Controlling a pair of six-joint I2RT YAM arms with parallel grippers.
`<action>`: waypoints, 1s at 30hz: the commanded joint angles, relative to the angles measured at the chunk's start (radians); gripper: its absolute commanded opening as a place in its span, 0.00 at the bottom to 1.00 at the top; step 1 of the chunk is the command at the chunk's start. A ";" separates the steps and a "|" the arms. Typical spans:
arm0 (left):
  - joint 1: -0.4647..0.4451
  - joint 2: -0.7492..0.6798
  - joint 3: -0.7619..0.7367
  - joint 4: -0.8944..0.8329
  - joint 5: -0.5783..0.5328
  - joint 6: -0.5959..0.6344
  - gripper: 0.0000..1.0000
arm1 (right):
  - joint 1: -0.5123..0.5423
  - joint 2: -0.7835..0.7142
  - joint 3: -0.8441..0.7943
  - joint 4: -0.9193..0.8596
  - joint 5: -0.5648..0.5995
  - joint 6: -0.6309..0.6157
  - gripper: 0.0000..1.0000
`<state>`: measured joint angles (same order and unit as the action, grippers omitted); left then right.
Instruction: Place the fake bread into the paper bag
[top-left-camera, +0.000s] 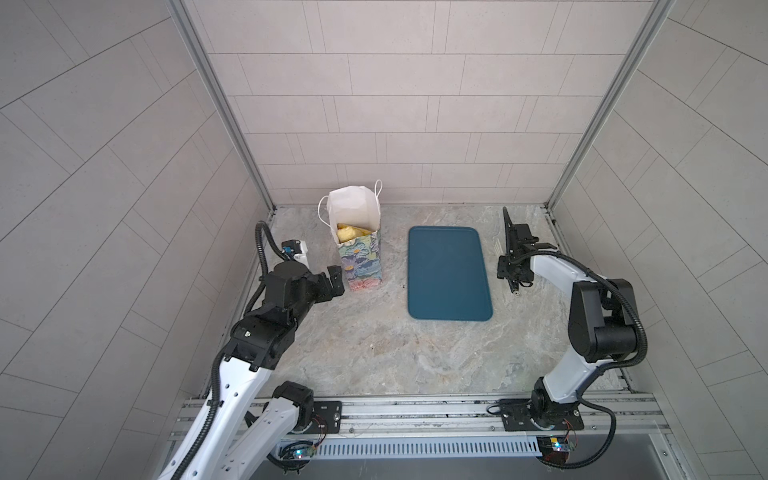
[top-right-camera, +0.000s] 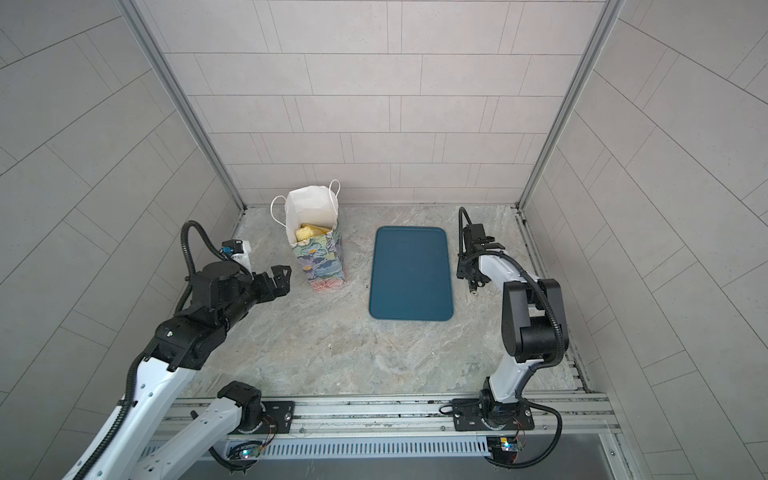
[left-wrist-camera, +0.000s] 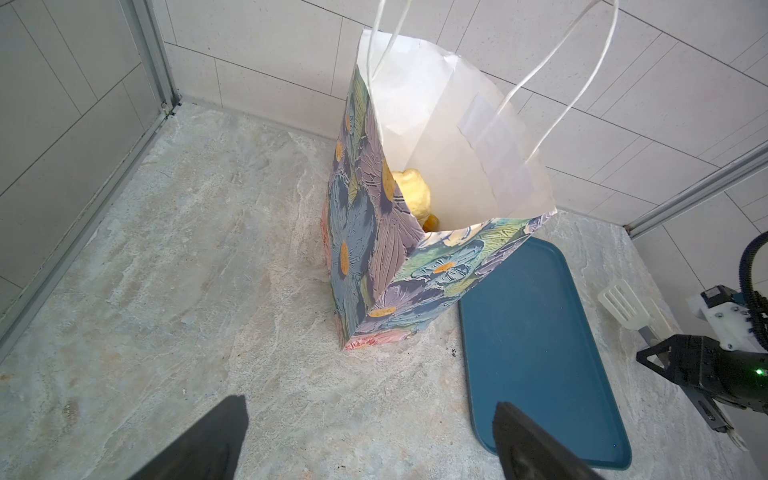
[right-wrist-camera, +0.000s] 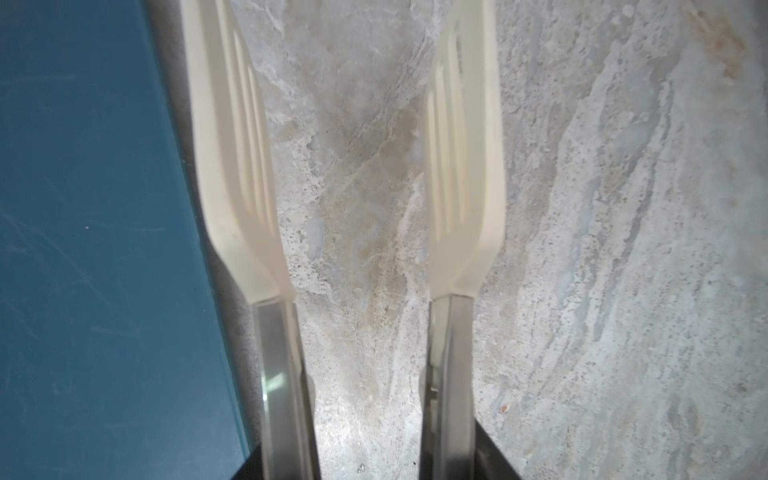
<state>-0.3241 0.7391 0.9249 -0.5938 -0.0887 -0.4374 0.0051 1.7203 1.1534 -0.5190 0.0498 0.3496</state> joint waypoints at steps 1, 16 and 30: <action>-0.006 -0.010 -0.011 -0.011 -0.022 -0.009 1.00 | -0.005 0.025 0.035 0.015 0.015 0.015 0.54; -0.006 -0.003 -0.014 -0.011 -0.022 -0.005 1.00 | -0.011 0.143 0.121 -0.044 0.002 -0.009 0.55; -0.006 -0.010 -0.023 -0.017 -0.017 -0.002 1.00 | -0.024 0.204 0.133 -0.059 -0.042 -0.023 0.59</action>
<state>-0.3241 0.7395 0.9165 -0.5980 -0.0948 -0.4370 -0.0109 1.9076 1.2705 -0.5629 0.0166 0.3321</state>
